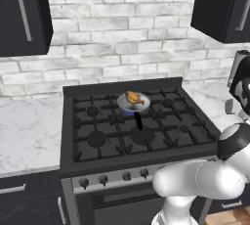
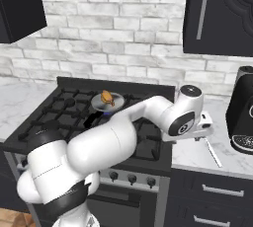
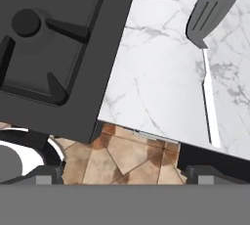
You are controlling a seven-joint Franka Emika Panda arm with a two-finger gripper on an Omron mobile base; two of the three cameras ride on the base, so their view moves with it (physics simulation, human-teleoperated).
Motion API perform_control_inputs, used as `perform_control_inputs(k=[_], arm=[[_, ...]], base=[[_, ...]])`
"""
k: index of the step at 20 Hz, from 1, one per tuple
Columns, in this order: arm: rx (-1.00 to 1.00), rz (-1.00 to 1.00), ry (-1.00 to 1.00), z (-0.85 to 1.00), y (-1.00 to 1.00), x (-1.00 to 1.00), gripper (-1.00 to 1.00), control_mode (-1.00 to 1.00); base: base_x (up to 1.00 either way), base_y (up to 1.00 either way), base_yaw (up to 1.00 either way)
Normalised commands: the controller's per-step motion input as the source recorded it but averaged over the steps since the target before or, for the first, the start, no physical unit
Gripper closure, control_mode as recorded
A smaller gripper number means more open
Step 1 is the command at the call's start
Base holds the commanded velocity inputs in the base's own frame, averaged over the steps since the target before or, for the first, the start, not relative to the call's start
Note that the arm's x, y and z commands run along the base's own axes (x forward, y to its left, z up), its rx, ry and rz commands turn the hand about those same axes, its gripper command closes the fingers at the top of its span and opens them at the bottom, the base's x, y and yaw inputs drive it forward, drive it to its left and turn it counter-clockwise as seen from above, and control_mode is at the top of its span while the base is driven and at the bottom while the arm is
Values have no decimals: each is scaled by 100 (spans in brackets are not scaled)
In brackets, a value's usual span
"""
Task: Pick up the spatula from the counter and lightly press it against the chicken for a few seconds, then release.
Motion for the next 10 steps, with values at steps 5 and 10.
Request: perform_control_inputs(k=[5,10], arm=[[0,1,0,-8,-20,1,-100,-100],[0,2,0,-18,-14,1,-100,-100]], base=[[0,0,0],[0,0,0]])
